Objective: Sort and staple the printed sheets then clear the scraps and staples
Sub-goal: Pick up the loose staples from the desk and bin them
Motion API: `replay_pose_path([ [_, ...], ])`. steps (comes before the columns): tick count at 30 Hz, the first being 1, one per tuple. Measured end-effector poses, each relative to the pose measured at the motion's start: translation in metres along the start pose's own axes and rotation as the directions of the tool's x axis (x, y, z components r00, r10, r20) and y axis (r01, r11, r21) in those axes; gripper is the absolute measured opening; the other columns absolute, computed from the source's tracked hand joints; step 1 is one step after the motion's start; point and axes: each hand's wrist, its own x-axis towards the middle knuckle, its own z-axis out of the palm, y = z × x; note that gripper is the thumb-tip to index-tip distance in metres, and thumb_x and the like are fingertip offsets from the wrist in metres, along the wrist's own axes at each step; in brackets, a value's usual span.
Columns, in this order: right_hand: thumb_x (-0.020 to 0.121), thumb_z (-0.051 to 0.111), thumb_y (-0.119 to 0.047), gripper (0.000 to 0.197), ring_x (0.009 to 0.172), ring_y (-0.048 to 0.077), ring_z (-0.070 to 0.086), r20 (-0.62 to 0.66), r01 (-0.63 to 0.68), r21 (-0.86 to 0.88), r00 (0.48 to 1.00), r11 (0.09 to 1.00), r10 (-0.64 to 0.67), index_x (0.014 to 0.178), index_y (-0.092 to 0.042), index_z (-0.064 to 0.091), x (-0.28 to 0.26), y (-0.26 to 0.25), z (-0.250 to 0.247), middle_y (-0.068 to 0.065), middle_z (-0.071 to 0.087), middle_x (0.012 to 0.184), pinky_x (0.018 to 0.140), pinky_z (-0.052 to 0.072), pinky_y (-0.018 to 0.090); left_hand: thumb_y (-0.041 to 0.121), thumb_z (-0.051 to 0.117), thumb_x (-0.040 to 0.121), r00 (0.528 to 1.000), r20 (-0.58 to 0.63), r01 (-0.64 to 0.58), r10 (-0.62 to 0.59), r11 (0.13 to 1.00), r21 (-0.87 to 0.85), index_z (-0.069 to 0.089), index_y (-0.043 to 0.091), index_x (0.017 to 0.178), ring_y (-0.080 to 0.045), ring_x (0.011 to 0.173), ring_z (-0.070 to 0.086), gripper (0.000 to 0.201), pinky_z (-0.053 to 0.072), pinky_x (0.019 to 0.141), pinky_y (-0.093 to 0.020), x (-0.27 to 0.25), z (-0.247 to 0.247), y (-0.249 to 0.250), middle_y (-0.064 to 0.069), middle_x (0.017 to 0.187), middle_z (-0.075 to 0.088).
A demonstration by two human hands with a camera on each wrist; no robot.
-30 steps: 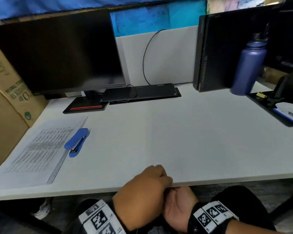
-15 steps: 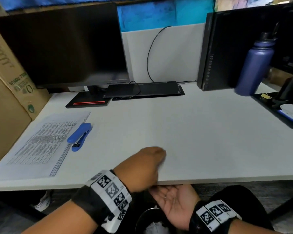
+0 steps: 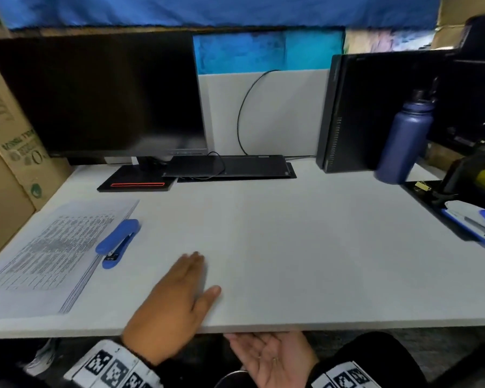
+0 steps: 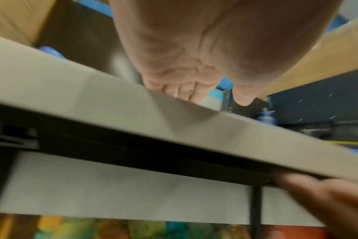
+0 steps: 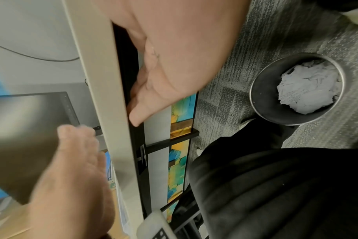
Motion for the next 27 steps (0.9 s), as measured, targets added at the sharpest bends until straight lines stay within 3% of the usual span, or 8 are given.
replay_pose_path([
  [2, 0.088, 0.067, -0.038, 0.062, 0.104, 0.048, 0.067, -0.011, 0.012, -0.011, 1.0, 1.0, -0.013, 0.118, 0.015, 0.059, 0.004, -0.001, -0.006, 0.036, 0.067, 0.111, 0.091, 0.056, 0.053, 0.087, -0.004, 0.073, 0.984, 0.112, 0.124, -0.137, 0.985, 0.117, -0.001, 0.018, 0.162, -0.014, 0.155, -0.009, 0.112, -0.004, 0.125, -0.031, 0.007, -0.005, -0.009, 0.003, 0.169, -0.007],
  [4, 0.091, 0.062, -0.038, 0.06, 0.098, 0.049, 0.069, -0.001, 0.047, -0.015, 0.999, 0.999, -0.047, 0.121, 0.013, 0.058, 0.007, 0.001, -0.009, 0.036, 0.068, 0.11, 0.089, 0.057, 0.052, 0.095, -0.01, 0.067, 0.979, 0.18, 0.059, -0.1, 0.973, 0.224, -0.008, 0.017, 0.161, -0.017, 0.155, -0.016, 0.122, -0.005, 0.126, -0.039, 0.002, -0.003, -0.005, -0.001, 0.167, -0.017],
  [7, 0.096, 0.054, -0.039, 0.054, 0.096, 0.045, 0.071, 0.011, 0.101, -0.013, 0.995, 0.995, -0.1, 0.12, 0.009, 0.059, 0.013, 0.005, -0.012, 0.034, 0.069, 0.109, 0.078, 0.06, 0.05, 0.094, 0.015, 0.079, 0.956, 0.261, -0.194, 0.133, 0.956, 0.222, -0.003, 0.014, 0.161, -0.022, 0.155, -0.011, 0.116, -0.004, 0.123, -0.038, -0.019, 0.015, 0.014, -0.003, 0.166, -0.016],
  [10, 0.099, 0.05, -0.035, 0.048, 0.103, 0.037, 0.07, 0.051, 0.106, -0.006, 0.993, 0.994, -0.105, 0.126, 0.003, 0.06, 0.015, 0.007, -0.013, 0.027, 0.069, 0.117, 0.076, 0.061, 0.041, 0.083, 0.017, 0.091, 0.874, 0.329, -0.444, 0.358, 0.864, 0.238, 0.021, 0.011, 0.16, -0.025, 0.154, 0.016, 0.1, 0.006, 0.118, -0.038, -0.042, 0.026, 0.032, -0.008, 0.168, 0.013],
  [12, 0.1, 0.048, -0.033, 0.046, 0.105, 0.037, 0.071, 0.092, 0.098, -0.024, 0.991, 0.995, -0.096, 0.127, 0.002, 0.061, 0.019, 0.007, -0.014, 0.026, 0.067, 0.123, 0.077, 0.062, 0.044, 0.07, 0.021, 0.099, 0.826, 0.254, -0.541, 0.503, 0.834, 0.108, 0.007, 0.02, 0.162, -0.01, 0.156, 0.0, 0.082, -0.006, 0.123, -0.03, -0.049, 0.023, 0.033, 0.005, 0.169, -0.002],
  [15, 0.099, 0.048, -0.031, 0.048, 0.103, 0.041, 0.07, 0.042, 0.038, -0.14, 0.999, 0.989, -0.032, 0.124, 0.009, 0.059, 0.035, 0.004, -0.027, 0.031, 0.065, 0.122, 0.08, 0.06, 0.049, 0.057, 0.034, 0.102, 0.906, 0.095, -0.404, 0.412, 0.91, -0.096, 0.004, 0.028, 0.161, 0.004, 0.151, -0.015, 0.072, -0.002, 0.126, -0.027, -0.046, -0.002, 0.006, 0.019, 0.167, -0.008],
  [19, 0.105, 0.035, -0.031, 0.053, 0.086, 0.042, 0.074, -0.167, -0.15, -0.39, 0.982, 0.908, 0.091, 0.119, 0.015, 0.058, 0.07, 0.004, -0.055, 0.033, 0.069, 0.112, 0.068, 0.063, 0.045, 0.053, 0.04, 0.101, 0.975, -0.219, -0.032, 0.025, 0.999, -0.032, 0.051, 0.02, 0.147, -0.012, 0.154, 0.015, 0.058, 0.021, 0.124, -0.037, -0.01, -0.026, -0.06, 0.001, 0.162, 0.035],
  [27, 0.104, 0.039, -0.031, 0.049, 0.054, 0.027, 0.061, -0.543, -0.527, -0.751, 0.836, 0.399, 0.082, 0.074, 0.002, 0.059, 0.172, 0.023, -0.123, 0.019, 0.062, 0.068, 0.052, 0.051, 0.029, 0.073, 0.036, 0.094, 0.984, -0.126, 0.121, -0.126, 0.992, -0.041, 0.053, 0.025, 0.137, -0.011, 0.138, 0.041, 0.067, 0.038, 0.114, -0.039, 0.019, -0.013, -0.09, 0.009, 0.143, 0.049],
])
